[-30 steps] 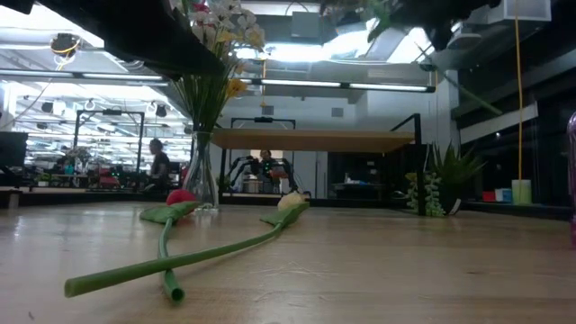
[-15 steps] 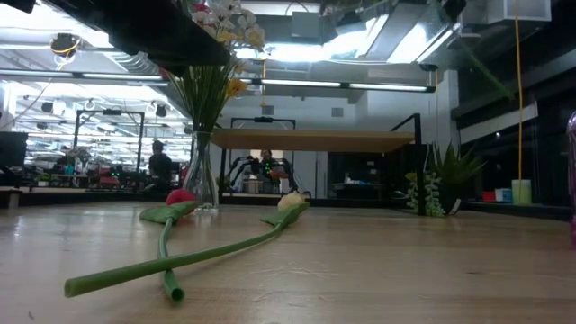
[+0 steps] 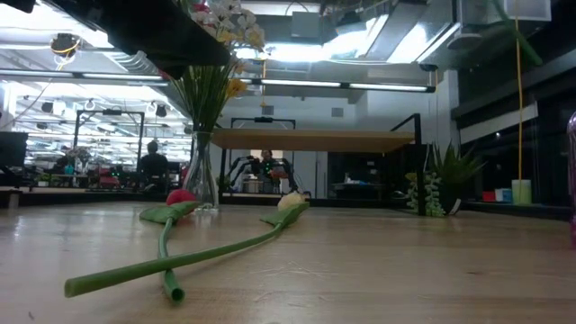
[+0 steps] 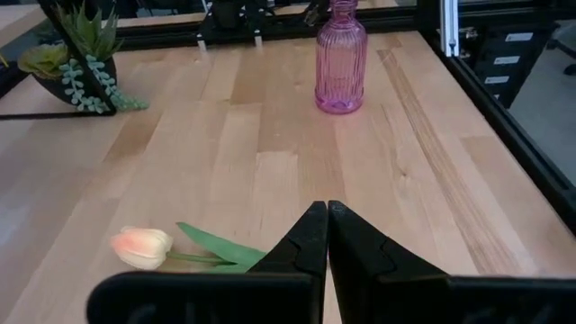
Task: Pick and place flowers into a vace then onto a shelf
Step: Put the yellow flower into the purple vase
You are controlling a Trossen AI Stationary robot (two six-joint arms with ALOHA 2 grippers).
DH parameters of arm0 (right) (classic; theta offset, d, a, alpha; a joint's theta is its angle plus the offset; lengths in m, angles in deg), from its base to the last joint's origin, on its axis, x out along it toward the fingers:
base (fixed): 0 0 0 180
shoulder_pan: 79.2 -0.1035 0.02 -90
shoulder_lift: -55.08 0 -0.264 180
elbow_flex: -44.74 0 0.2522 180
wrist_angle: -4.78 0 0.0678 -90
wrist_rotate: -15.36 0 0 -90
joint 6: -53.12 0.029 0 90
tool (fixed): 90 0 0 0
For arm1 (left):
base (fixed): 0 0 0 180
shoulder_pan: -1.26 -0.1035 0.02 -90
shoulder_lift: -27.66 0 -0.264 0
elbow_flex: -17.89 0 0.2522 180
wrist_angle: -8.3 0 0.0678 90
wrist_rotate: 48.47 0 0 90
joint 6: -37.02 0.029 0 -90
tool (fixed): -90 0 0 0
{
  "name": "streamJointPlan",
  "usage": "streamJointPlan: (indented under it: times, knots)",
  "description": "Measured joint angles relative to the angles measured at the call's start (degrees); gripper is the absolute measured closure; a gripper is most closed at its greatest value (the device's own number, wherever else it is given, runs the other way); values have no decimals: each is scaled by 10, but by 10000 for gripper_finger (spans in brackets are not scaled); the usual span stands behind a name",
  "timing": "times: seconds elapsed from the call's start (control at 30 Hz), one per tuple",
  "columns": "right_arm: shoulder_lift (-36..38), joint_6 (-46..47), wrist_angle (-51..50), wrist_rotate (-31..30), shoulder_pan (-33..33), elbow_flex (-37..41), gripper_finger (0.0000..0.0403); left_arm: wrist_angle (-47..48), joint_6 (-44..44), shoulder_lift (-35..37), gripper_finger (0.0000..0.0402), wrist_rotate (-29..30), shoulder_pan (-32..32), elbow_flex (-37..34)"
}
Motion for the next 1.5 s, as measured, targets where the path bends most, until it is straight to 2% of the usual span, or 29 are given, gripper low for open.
streamJointPlan:
  times: [0.17,0.3,0.43,0.67,0.97,1.33,1.5]
  knots:
    - [-1,-23,63,-48,-53,35,403,0,-3,0,395,0,0,0]
    - [-1,-43,141,-52,-89,65,403,0,-3,0,396,0,0,0]
    - [-1,-59,170,-51,-116,69,403,0,-3,0,394,0,0,0]
    - [-5,-59,176,-52,-148,69,403,0,-16,0,396,0,0,0]
    - [-61,-74,202,-123,-183,69,403,0,-16,0,394,1,0,0]
    - [-89,-69,212,-126,-194,69,403,0,-18,0,393,1,0,0]
    - [-108,-68,215,-168,-194,69,403,0,-17,0,396,1,0,0]
